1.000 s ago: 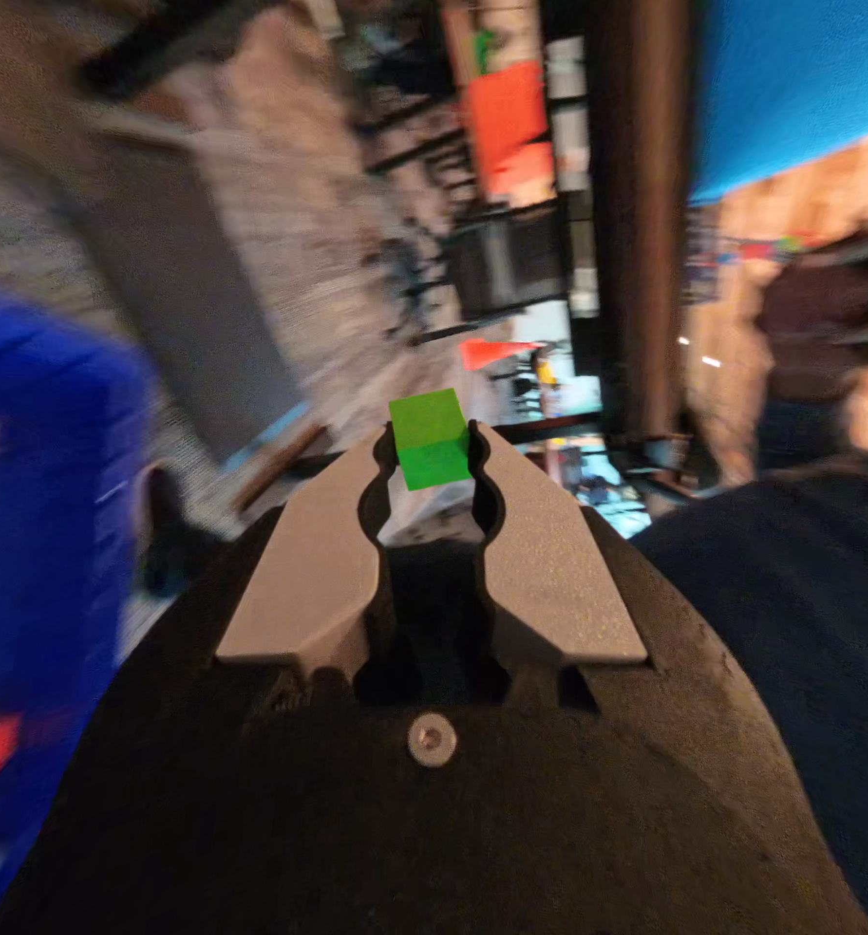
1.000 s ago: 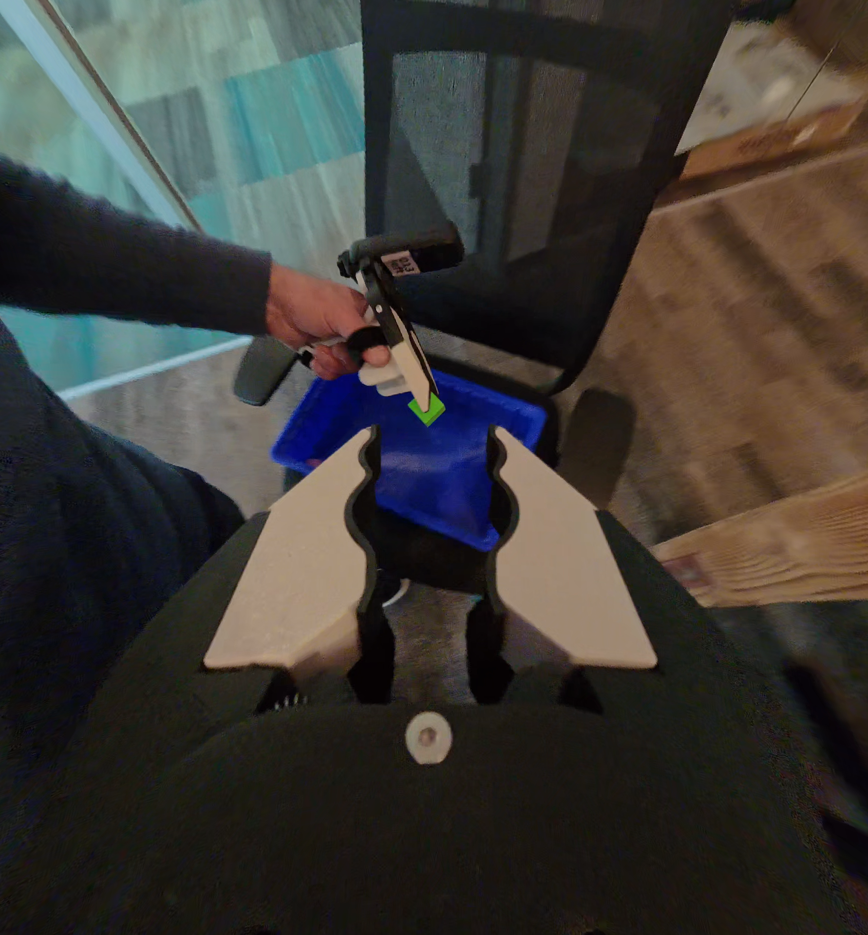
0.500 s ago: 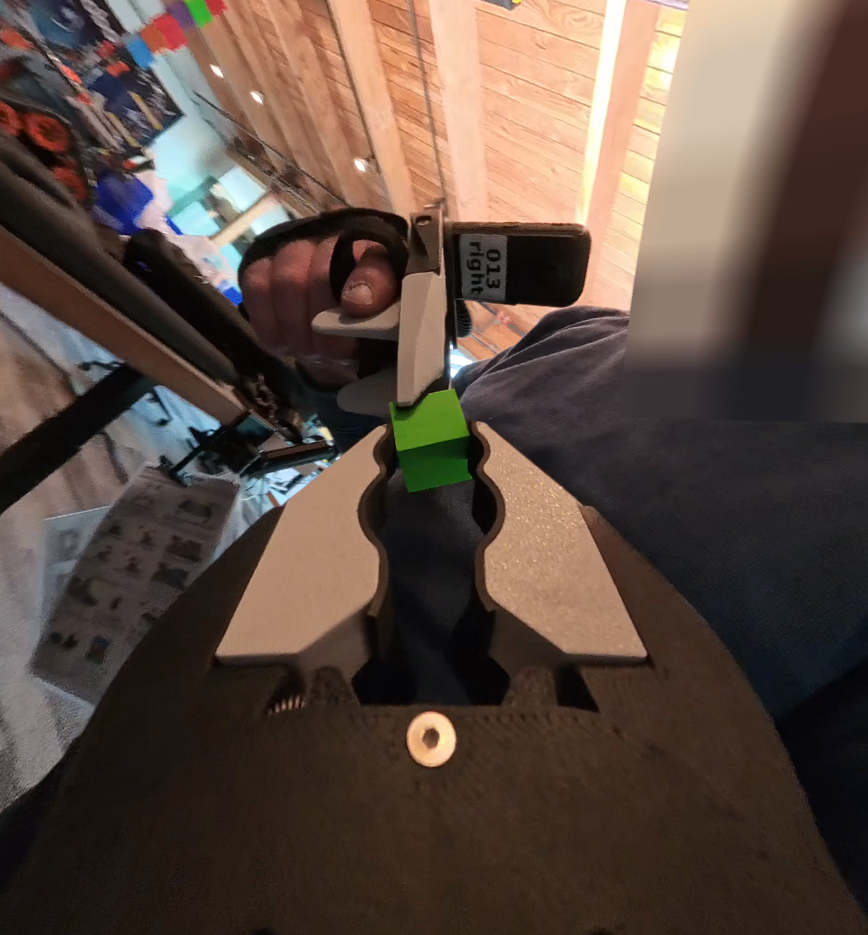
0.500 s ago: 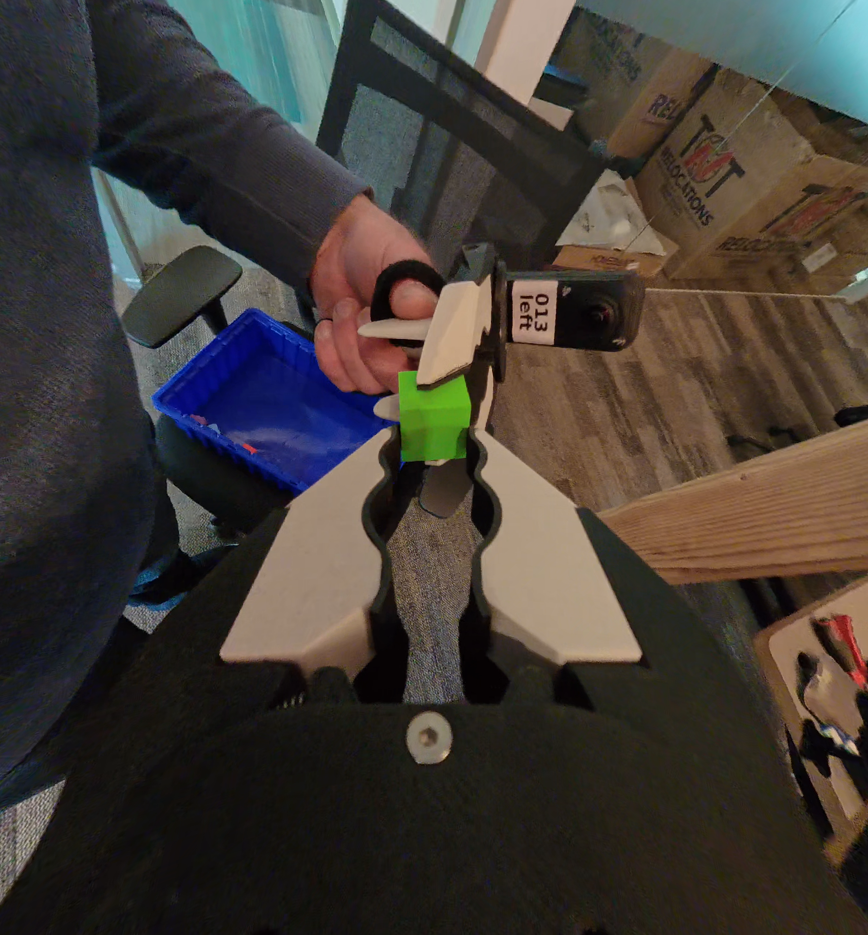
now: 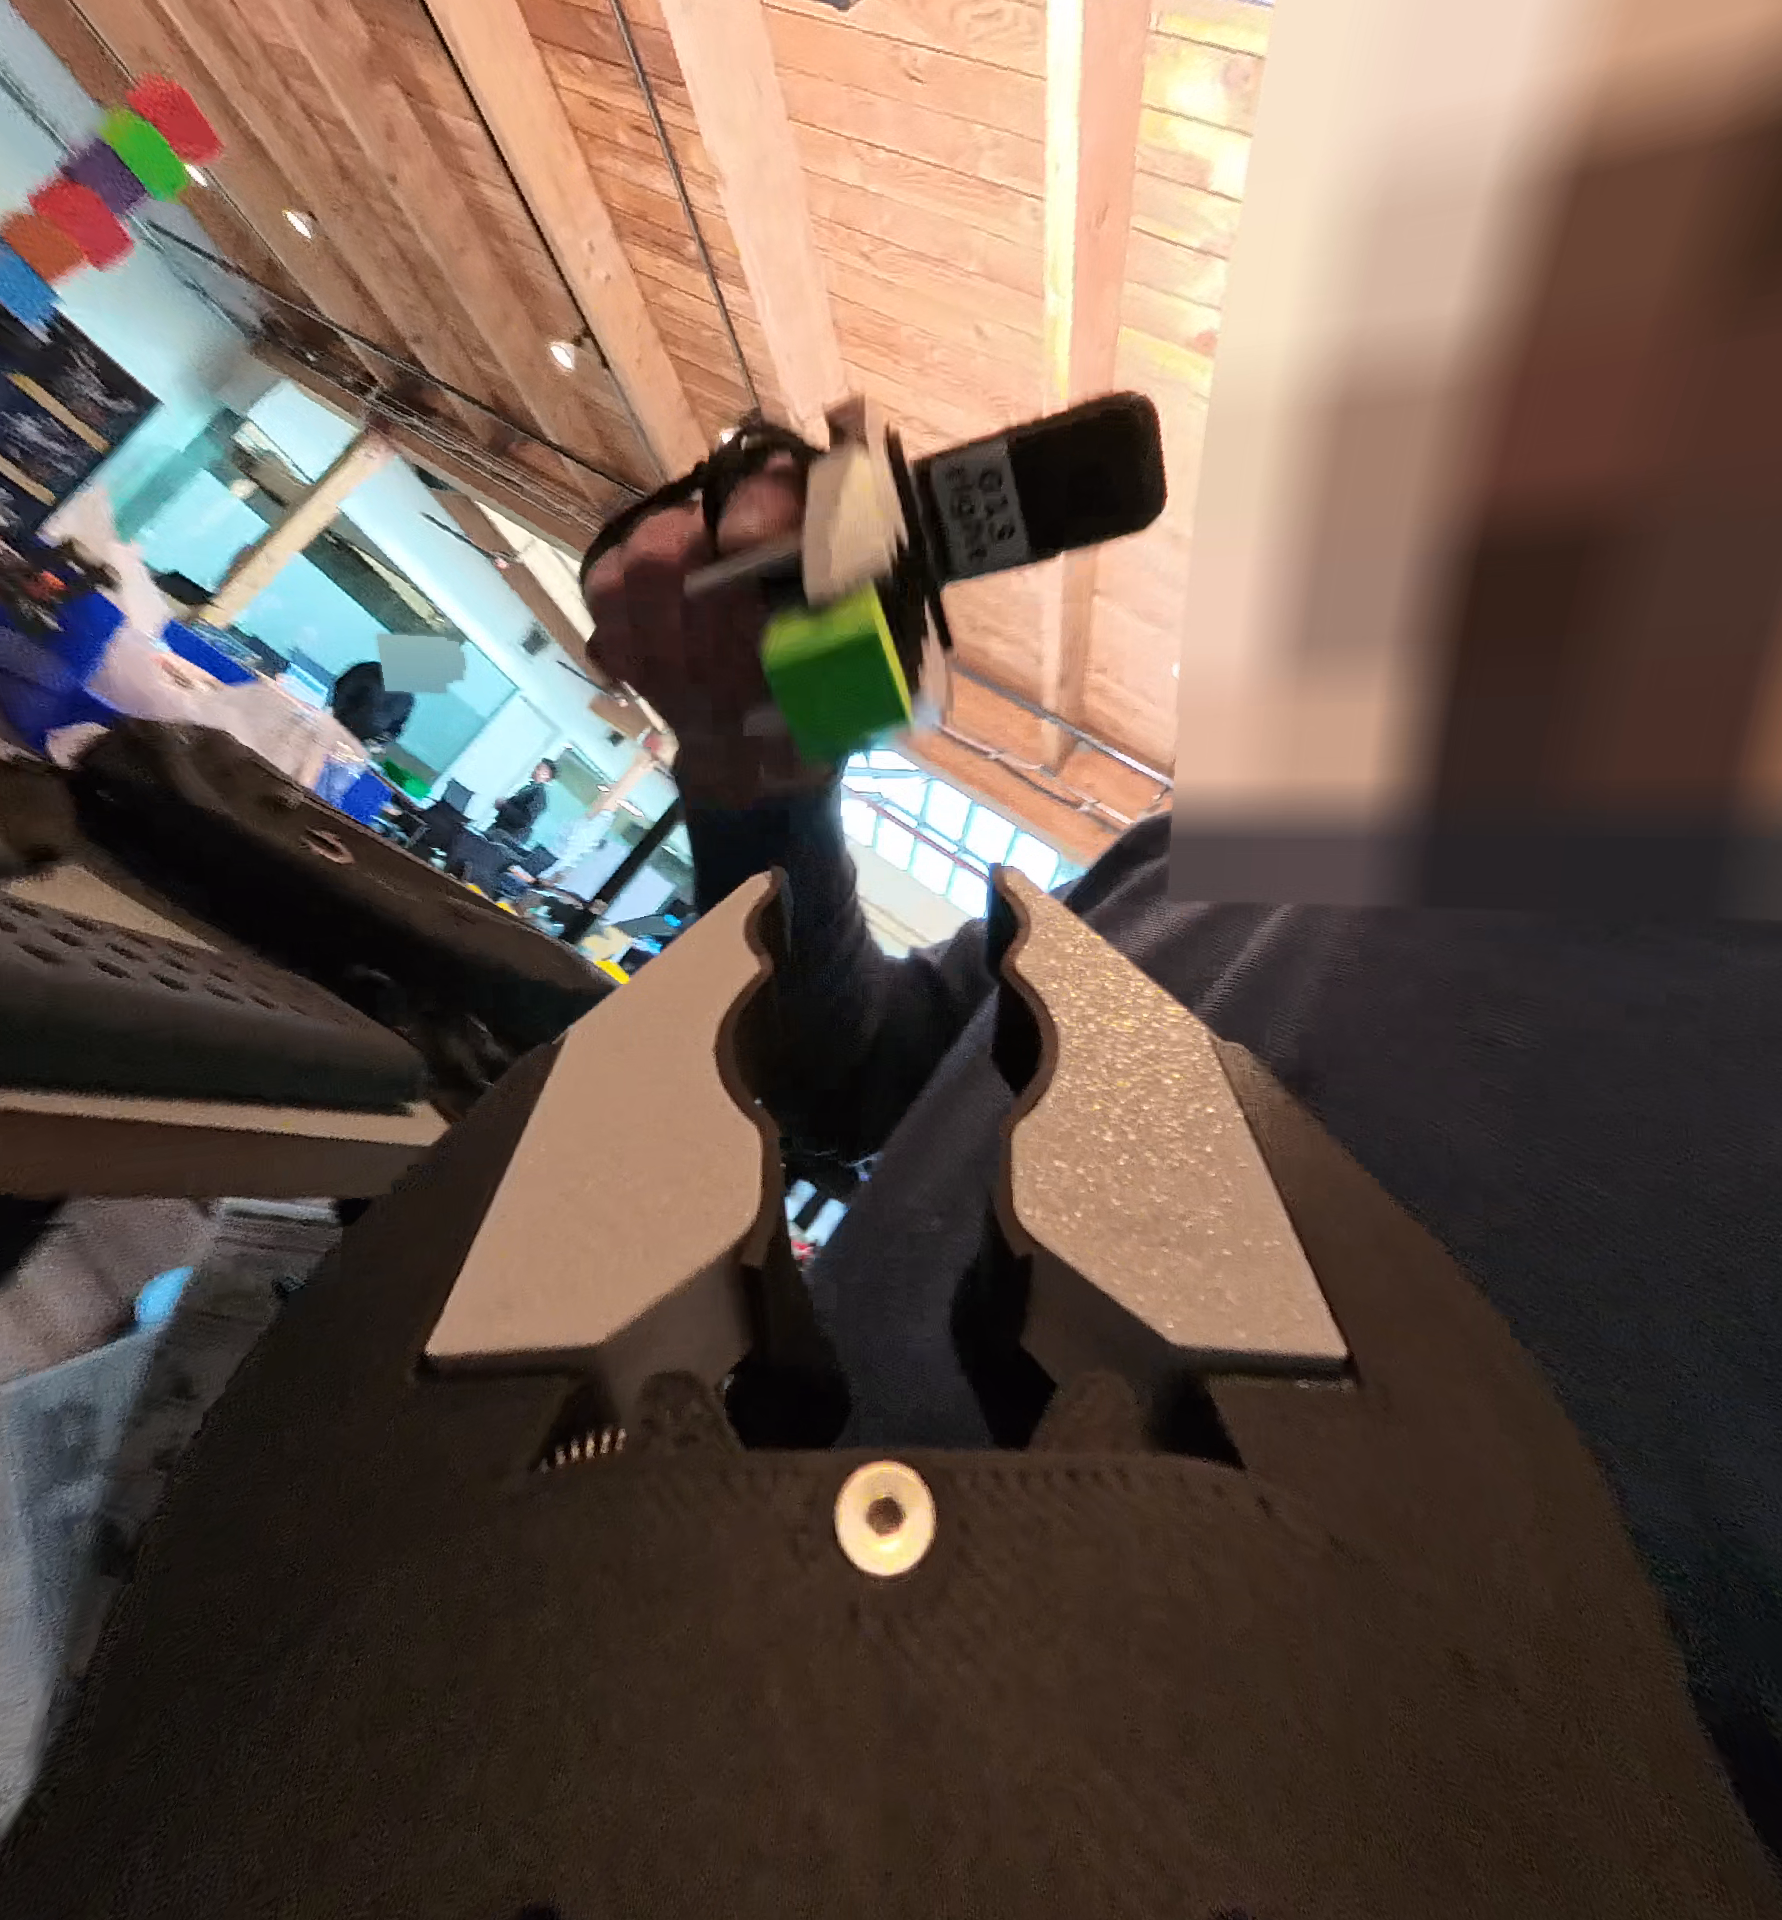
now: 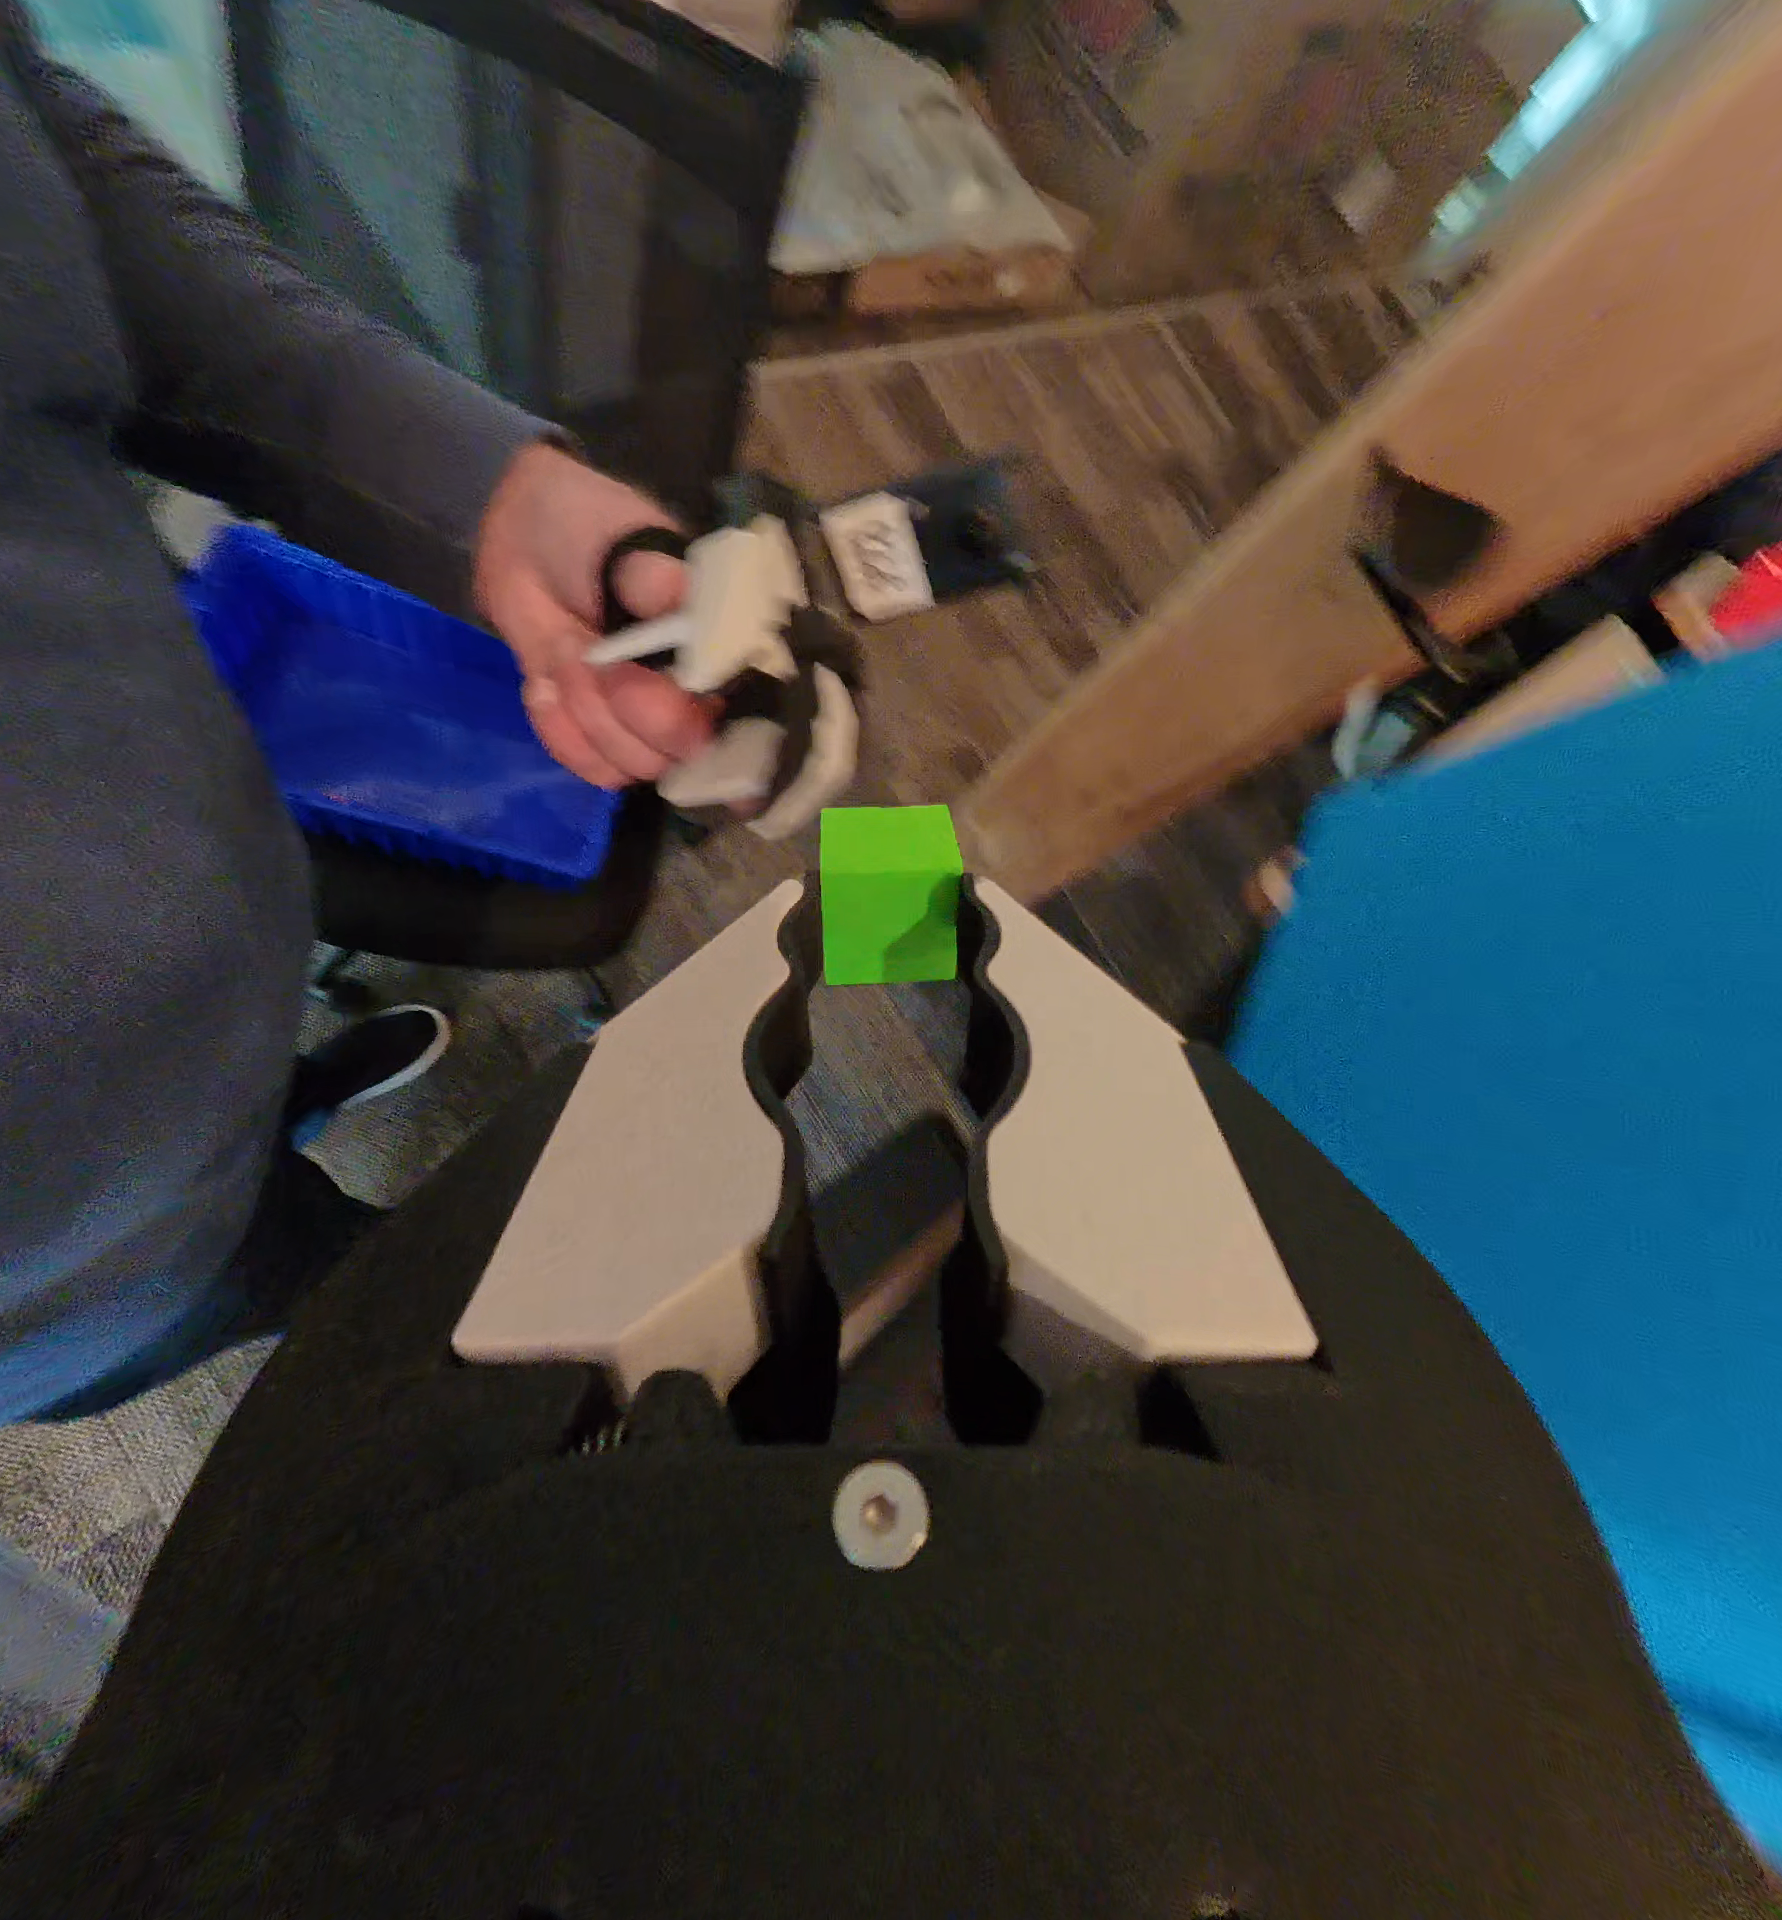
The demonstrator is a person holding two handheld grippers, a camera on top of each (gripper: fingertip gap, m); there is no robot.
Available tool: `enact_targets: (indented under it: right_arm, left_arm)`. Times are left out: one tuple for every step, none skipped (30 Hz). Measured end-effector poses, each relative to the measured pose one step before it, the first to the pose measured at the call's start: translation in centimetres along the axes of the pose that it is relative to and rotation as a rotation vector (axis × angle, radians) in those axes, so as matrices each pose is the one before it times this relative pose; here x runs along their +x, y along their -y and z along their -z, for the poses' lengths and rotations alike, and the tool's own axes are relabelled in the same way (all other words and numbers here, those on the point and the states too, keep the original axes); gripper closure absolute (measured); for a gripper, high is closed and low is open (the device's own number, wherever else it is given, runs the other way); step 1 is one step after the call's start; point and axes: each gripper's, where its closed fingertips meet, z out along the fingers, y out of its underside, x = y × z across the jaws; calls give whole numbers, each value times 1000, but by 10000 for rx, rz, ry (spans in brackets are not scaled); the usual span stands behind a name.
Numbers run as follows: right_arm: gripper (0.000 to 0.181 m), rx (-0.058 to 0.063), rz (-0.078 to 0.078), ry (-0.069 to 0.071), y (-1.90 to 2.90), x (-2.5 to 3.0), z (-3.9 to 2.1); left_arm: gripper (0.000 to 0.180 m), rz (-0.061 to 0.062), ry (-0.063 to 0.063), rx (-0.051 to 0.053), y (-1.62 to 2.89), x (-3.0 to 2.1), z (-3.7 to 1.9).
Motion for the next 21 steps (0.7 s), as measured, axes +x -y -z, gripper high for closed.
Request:
enact_targets:
  right_arm:
    - [157,-388,-237,-513,-914,2461,2669]
    - [157,-401,-296,-568,-1121,2764,2779]
    - [157,-409,-300,-656,-1306,3057,2789]
    - [157,-399,-340,-519,-1396,2982,2677]
    - [157,-477,-359,-308,-1528,2726,2490]
    - [157,-591,-226,-541,-1777,3080,2374]
    - [157,-689,-244,-683,-2077,3401,2148]
    - [157,-656,-422,-348,-2182,3082,1719]
    - [157,-495,-431,-231,-1932,2905,1423]
    - [157,-324,-386,-347,-1603,3015,1202]
    - [157,-353,-453,-99,-1516,2612,838]
    - [157,-419,-363,100,-1457,2195,470]
    - [157,-283,-212,-32,-1144,2195,208]
    - [157,-289,-346,73,-1052,1941,-55]
    - [157,-426,-377,245,-1130,1547,-268]
    - [157,-405,-148,55,-952,1574,-331]
    - [157,-222,-44,18,-539,1383,-320]
    - [157,-164,-154,218,-342,942,-330]
    - [157,-267,-70,188,-401,789,-316]
    - [157,-299,107,31,-343,785,-278]
    - [157,-268,48,135,-266,500,-264]
  left_arm:
    - [151,-256,166,-171,242,-882,-547]
    - [154,-256,284,-270,47,-1027,-614]
    - [159,-309,344,-189,116,-1068,-623]
    - [166,-355,450,-306,-109,-1193,-695]
    - [169,-385,453,-453,-323,-1167,-832]
    - [173,-425,457,-376,-182,-1155,-905]
    - [177,-385,437,-320,-102,-1145,-990]
    - [180,-313,276,-331,-132,-933,-1103]
    - [180,-365,238,-356,-119,-836,-1188]
    - [180,-488,388,-347,-71,-989,-1210]
    - [180,-466,361,-350,-76,-934,-1265]
    - [180,-414,220,-370,-140,-722,-1325]
    - [180,-371,204,-319,-161,-696,-1357]
    - [180,-306,218,-274,-214,-736,-1331]
    - [180,-226,138,-291,-297,-618,-1295]
    - [180,-201,119,-303,-351,-574,-1210]
    - [180,-198,170,-226,-273,-595,-1047]
    - [180,-190,150,-137,-193,-488,-902]
    - [180,-132,94,-225,-358,-378,-801]
    - [179,-121,79,-278,-449,-295,-675]
    - [179,-124,132,-188,-361,-328,-544]
